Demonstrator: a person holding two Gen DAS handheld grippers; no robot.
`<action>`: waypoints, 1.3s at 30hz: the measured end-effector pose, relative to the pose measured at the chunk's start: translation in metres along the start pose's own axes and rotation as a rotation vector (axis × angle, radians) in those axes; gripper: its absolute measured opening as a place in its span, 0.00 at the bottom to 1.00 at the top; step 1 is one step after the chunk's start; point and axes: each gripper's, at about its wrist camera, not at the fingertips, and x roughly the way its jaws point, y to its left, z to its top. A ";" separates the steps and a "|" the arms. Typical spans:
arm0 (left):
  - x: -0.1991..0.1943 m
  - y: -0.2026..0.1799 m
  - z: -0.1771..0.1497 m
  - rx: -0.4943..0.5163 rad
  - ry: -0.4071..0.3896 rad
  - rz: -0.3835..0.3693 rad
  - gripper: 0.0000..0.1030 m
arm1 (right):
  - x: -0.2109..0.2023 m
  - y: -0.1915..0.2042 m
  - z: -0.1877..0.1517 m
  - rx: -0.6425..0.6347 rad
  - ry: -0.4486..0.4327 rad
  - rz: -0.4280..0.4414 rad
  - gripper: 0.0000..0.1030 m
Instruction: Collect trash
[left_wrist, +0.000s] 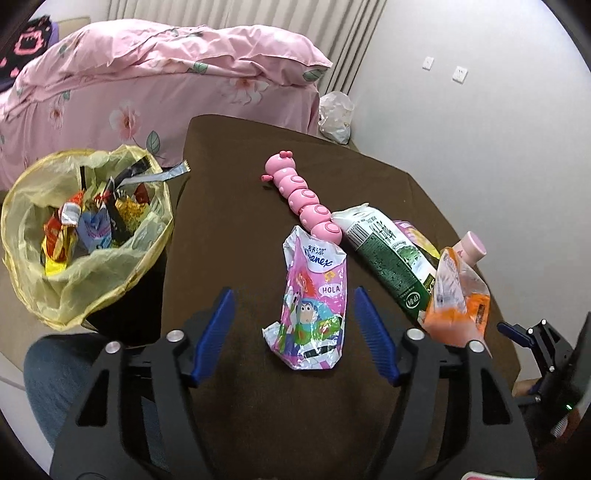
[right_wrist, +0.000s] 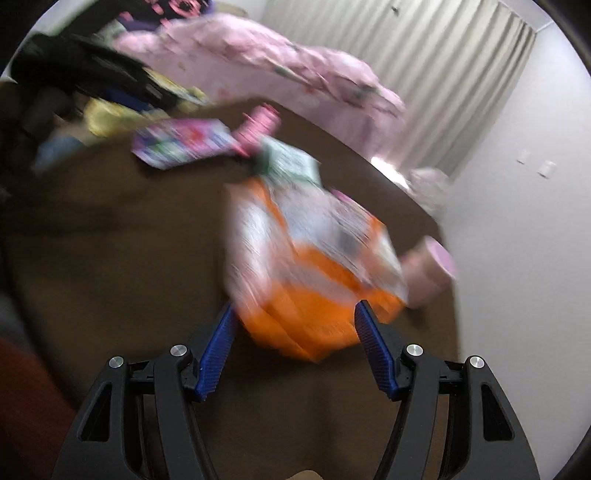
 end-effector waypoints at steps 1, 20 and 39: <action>0.000 0.002 -0.001 -0.015 0.003 -0.023 0.65 | 0.001 -0.010 -0.009 0.020 0.024 -0.024 0.60; -0.009 0.015 0.002 -0.045 -0.059 0.007 0.87 | 0.071 -0.071 0.005 0.733 0.044 0.341 0.58; 0.029 0.004 -0.012 -0.041 0.115 -0.017 0.11 | 0.001 -0.104 0.004 0.634 -0.185 0.312 0.06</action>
